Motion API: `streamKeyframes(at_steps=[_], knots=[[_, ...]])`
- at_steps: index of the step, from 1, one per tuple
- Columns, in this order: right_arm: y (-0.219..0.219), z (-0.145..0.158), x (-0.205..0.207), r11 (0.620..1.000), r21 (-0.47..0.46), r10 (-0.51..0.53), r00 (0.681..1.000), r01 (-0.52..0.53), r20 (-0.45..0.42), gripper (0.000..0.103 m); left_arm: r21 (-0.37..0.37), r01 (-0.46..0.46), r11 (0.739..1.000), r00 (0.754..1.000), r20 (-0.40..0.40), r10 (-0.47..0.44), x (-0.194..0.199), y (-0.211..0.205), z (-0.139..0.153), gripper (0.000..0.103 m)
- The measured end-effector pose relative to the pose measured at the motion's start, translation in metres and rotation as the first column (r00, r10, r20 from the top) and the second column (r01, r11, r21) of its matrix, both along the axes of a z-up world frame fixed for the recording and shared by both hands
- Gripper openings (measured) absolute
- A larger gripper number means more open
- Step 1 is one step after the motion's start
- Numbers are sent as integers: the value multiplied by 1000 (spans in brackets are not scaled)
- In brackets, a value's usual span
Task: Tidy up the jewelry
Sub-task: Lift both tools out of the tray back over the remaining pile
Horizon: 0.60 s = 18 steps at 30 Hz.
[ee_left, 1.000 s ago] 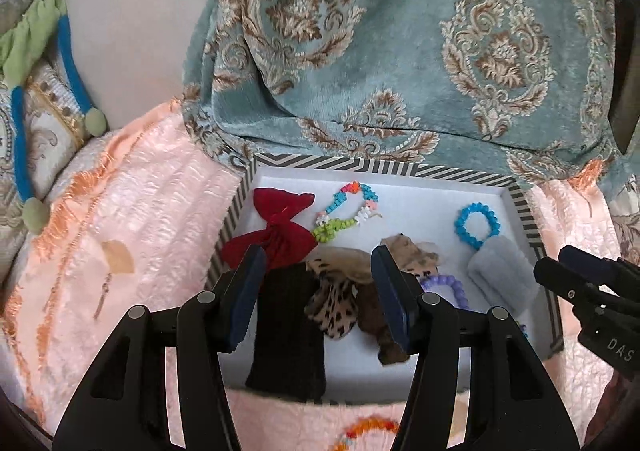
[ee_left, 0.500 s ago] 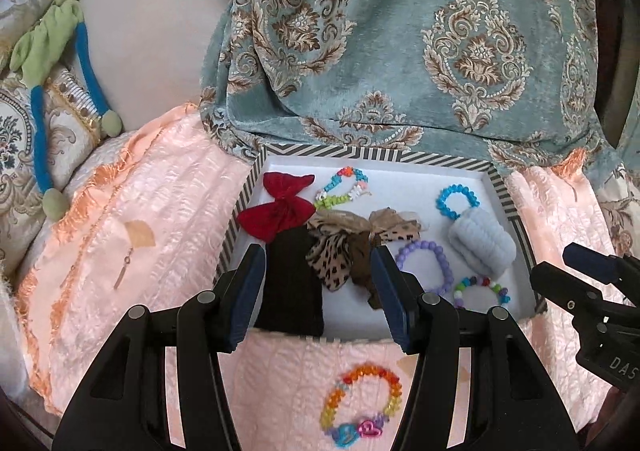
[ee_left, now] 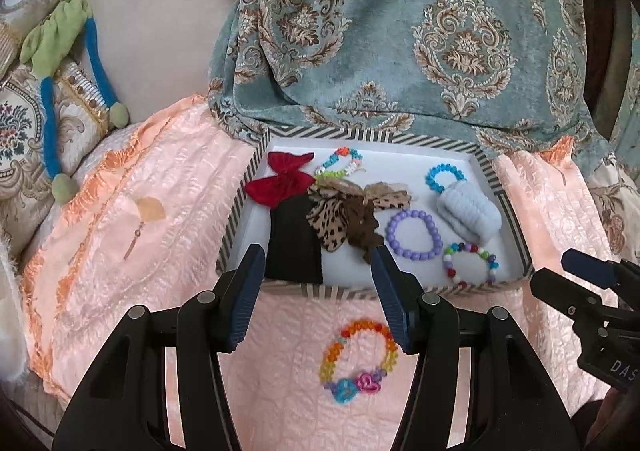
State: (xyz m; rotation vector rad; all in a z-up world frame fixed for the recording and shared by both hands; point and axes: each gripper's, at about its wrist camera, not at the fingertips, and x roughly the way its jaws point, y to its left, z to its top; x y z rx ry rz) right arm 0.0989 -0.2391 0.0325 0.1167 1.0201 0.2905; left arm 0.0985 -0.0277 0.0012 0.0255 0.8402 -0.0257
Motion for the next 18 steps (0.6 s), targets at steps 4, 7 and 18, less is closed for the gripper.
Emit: streamKeyframes(at_steps=[4,7,18], knots=[[-6,1,-11,1000,-6,-2,1000,2,-5,58,-9,3,1000,1000,-19,-3,-10,5,-3,55],[-14,1,-19,1000,-8,-12,1000,12,-8,58,-31,4,1000,999,-43,-6,-16,10,-6,55],[-36,-21,-46,999,-15,-29,997,28,-67,58,-79,21,997,991,-129,-31,-37,18,-30,55]])
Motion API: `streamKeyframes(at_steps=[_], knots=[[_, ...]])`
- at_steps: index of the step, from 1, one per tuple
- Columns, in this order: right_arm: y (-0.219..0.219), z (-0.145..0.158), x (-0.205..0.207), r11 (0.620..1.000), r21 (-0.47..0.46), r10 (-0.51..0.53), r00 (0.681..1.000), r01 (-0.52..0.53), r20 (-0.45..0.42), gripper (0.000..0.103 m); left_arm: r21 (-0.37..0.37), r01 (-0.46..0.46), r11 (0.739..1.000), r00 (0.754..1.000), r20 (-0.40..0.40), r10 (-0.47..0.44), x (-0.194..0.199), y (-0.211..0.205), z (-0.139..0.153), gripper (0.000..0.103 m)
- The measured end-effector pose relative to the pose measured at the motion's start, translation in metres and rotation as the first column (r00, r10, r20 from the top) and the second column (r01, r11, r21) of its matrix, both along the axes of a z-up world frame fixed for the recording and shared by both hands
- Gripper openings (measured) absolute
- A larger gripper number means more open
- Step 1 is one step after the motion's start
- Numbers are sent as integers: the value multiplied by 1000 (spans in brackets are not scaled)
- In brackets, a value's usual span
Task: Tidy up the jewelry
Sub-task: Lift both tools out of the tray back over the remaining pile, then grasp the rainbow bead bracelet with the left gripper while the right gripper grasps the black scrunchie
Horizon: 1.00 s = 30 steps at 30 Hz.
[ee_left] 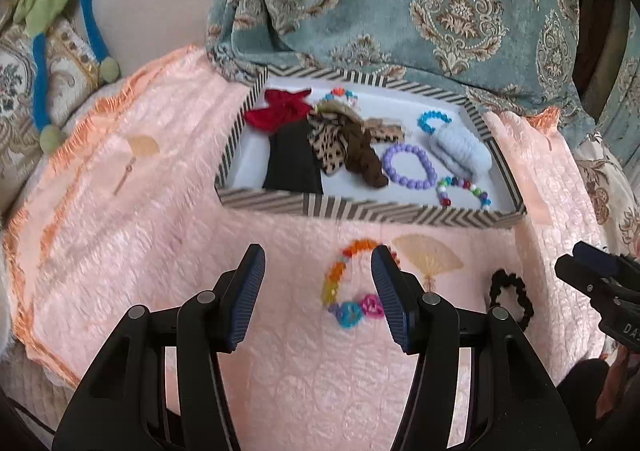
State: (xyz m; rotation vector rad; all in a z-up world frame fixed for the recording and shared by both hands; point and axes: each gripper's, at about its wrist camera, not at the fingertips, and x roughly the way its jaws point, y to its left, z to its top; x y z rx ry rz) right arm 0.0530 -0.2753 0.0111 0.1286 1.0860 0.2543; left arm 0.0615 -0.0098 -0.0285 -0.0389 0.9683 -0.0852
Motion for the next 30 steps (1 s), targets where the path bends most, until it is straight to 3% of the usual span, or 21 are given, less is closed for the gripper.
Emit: streamKeyframes(at_steps=[11,30], knots=[[-6,-31,-15,1000,13,-6,998,7,-64,58,51,6,999,1000,-28,-4,-11,-3,-21,55],[-3,-48,-15,999,41,4,997,-1,-78,58,21,-3,1000,995,-102,5,10,3,-46,56]])
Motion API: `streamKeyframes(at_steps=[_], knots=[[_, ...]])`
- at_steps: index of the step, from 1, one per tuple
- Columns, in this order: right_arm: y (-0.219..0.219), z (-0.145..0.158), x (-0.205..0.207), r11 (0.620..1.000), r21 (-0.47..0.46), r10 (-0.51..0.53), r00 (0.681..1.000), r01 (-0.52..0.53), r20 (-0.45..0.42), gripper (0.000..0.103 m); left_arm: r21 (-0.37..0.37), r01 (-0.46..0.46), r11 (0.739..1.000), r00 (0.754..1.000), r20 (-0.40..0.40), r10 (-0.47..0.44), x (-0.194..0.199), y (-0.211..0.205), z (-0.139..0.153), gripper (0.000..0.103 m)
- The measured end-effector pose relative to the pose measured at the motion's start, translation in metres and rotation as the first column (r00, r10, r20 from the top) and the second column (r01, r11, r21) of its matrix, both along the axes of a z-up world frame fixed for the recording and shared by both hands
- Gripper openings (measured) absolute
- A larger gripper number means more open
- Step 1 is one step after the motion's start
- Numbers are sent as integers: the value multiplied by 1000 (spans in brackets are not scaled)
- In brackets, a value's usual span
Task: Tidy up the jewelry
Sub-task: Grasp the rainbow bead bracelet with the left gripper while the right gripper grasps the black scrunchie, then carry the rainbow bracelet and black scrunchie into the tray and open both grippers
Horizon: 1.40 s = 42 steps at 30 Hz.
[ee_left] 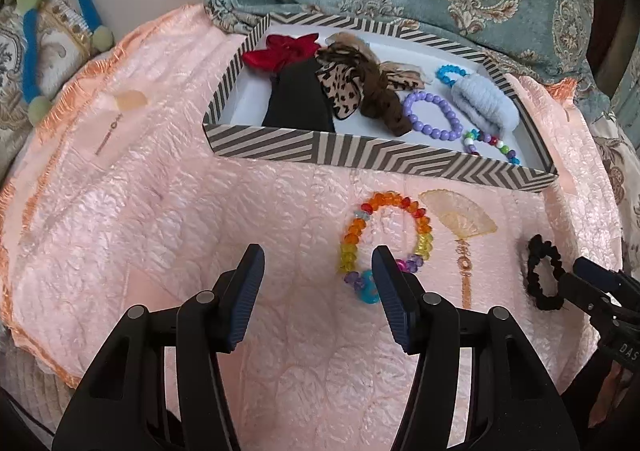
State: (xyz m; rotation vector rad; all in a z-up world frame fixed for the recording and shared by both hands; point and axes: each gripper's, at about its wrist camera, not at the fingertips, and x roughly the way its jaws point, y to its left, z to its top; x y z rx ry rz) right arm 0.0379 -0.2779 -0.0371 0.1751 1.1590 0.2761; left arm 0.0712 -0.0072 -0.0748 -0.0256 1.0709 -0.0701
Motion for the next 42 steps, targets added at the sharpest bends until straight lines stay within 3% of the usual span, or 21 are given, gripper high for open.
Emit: streamKeyframes(at_steps=[3,9,11,13,15,16,17,19,24,31,42], knots=[[1,-1,1,1000,-7,6,1000,-6,10,56,-1,-5,1000,1000,-9,5,6,1,-5,57],[3,-11,5,1000,-18,25,1000,-25,-3,41,2,5,1000,999,-47,-5,19,-4,-21,58],[5,-14,4,999,-35,37,999,-37,1,33,25,20,999,999,-38,-19,22,-8,-26,63],[5,-16,5,997,-68,40,999,-39,9,16,40,34,999,999,-23,-33,24,-11,-28,64],[1,-18,6,997,-70,29,1000,-28,12,10,29,43,999,999,-13,-42,27,-12,-29,63],[0,-17,6,998,-61,25,1000,-24,11,10,8,53,999,999,-10,-53,29,-12,-29,52],[-2,-16,7,998,-54,22,1000,-21,11,9,-4,62,998,998,-8,-62,29,-11,-29,33],[-2,-13,7,999,-48,22,1000,-21,18,8,-7,79,997,997,-11,-79,31,-11,-26,12],[-1,10,7,999,-24,37,997,-36,64,8,-57,93,994,995,-17,-94,27,-8,-13,9],[-2,51,10,999,4,42,989,-43,142,8,-98,127,987,992,36,-124,16,-4,25,8],[3,78,21,998,-13,63,980,-62,190,8,-32,152,988,980,134,-147,15,-3,85,8]])
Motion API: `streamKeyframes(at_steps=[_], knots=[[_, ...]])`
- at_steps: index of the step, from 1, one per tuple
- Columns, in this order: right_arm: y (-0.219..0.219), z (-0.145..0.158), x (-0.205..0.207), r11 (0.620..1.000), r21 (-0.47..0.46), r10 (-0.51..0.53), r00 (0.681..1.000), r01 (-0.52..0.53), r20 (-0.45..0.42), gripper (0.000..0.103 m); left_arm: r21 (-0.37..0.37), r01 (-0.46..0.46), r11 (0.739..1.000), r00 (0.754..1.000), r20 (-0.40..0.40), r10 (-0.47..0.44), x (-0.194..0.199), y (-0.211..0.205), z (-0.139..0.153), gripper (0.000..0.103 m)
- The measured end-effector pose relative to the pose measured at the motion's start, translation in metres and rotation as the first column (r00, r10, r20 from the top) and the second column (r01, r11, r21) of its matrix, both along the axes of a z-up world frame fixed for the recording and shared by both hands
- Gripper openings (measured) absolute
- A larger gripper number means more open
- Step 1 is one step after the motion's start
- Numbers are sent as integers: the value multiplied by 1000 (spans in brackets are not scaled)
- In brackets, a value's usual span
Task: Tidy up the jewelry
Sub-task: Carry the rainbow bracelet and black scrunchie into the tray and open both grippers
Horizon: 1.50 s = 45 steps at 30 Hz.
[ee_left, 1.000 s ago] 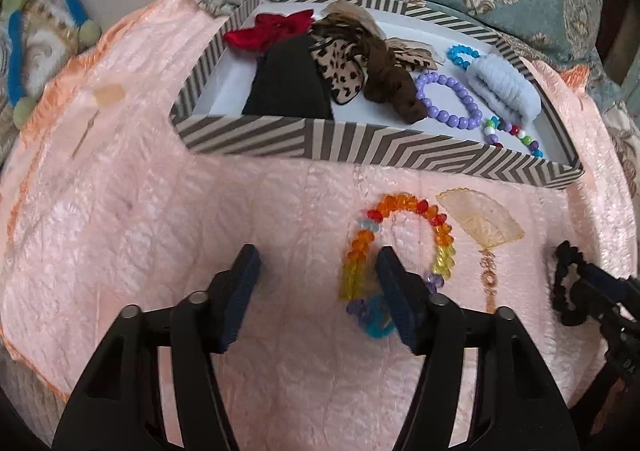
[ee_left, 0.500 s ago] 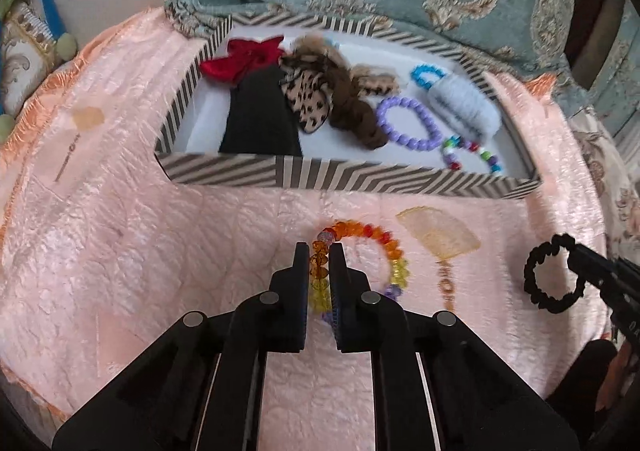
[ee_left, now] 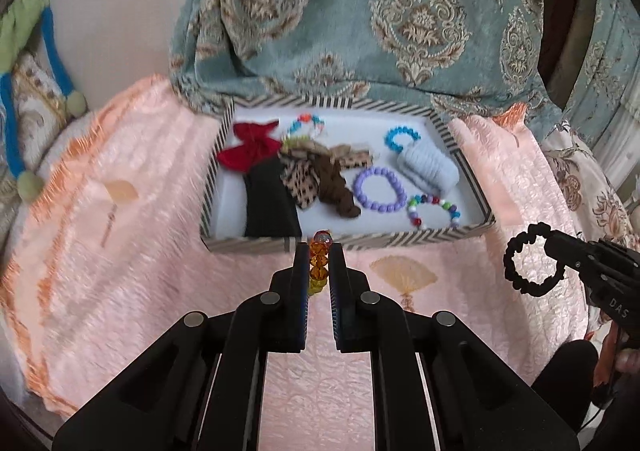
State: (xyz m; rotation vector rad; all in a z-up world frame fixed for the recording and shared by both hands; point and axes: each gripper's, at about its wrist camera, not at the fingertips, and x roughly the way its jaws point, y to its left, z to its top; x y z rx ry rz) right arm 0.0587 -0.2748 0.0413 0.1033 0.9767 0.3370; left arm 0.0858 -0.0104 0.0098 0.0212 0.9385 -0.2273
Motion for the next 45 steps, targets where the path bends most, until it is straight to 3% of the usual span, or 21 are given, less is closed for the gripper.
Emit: streamKeyframes(at_steps=[14,45], knots=[[7,14,25,1000,-5,17,1000,-17,25,8,81,12,997,998,67,-17,21,-18,26,8],[30,-10,121,998,-14,53,999,-53,-4,8,188,22,982,997,63,-35,111,-53,14,8]])
